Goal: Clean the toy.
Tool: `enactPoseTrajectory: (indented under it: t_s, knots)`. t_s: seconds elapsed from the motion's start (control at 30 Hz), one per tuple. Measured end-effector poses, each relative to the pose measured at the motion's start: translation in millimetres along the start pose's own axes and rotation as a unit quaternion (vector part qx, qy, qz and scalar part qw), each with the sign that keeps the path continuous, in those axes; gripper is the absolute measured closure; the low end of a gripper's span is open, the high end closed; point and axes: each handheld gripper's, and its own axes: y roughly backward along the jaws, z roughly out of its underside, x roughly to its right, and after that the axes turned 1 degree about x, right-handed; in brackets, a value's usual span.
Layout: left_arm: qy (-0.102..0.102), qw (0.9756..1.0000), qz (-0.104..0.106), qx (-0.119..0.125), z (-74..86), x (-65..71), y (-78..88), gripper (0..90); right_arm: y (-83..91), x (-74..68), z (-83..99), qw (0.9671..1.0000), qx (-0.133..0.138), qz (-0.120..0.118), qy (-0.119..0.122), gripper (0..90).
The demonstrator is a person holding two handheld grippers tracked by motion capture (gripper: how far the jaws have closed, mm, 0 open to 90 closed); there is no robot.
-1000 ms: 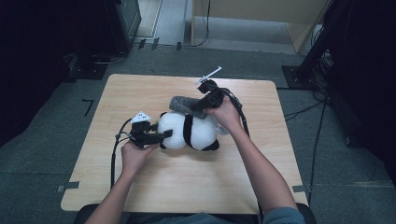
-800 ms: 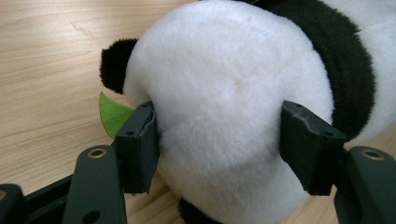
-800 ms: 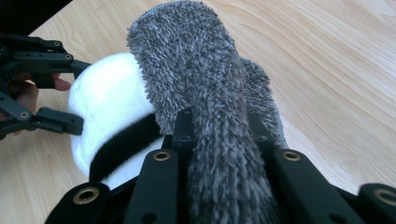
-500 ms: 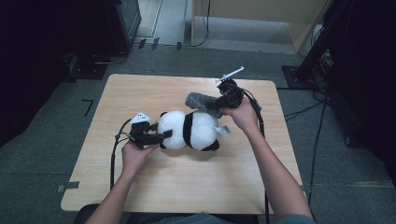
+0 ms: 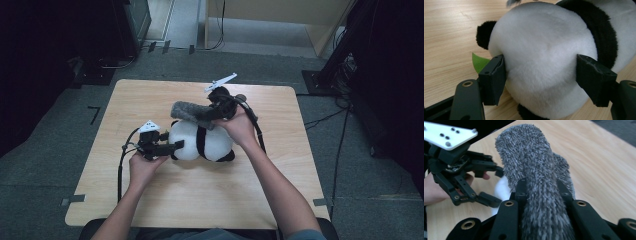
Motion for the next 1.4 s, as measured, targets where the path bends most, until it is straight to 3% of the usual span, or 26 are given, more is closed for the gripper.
enactPoseTrajectory:
  t_s: [0.13,0.27,0.47,0.77,1.4]
  knots:
    - [-0.001,1.0,-0.001,0.002,0.0,0.2,-0.2,29.1,-20.6,-12.9,-0.6,0.9998,-0.007,-0.011,0.015,69.5]
    - [0.0,1.0,-0.004,0.007,0.5,0.4,-1.0,29.6,-36.7,-19.7,2.0,0.9995,-0.013,-0.008,0.028,62.2]
    - [0.001,0.9999,-0.013,0.003,0.4,1.4,-1.7,32.2,-46.7,-25.9,10.8,0.9983,-0.023,0.018,0.05,70.6]
    - [-0.004,0.9998,-0.017,0.001,-0.2,1.8,-2.5,33.8,-30.0,-15.4,26.0,0.9987,-0.016,0.032,0.037,71.1]
    - [-0.005,0.9999,-0.013,0.001,-0.1,1.2,-2.5,33.6,29.9,8.6,57.8,0.9974,0.032,0.064,0.012,69.4]
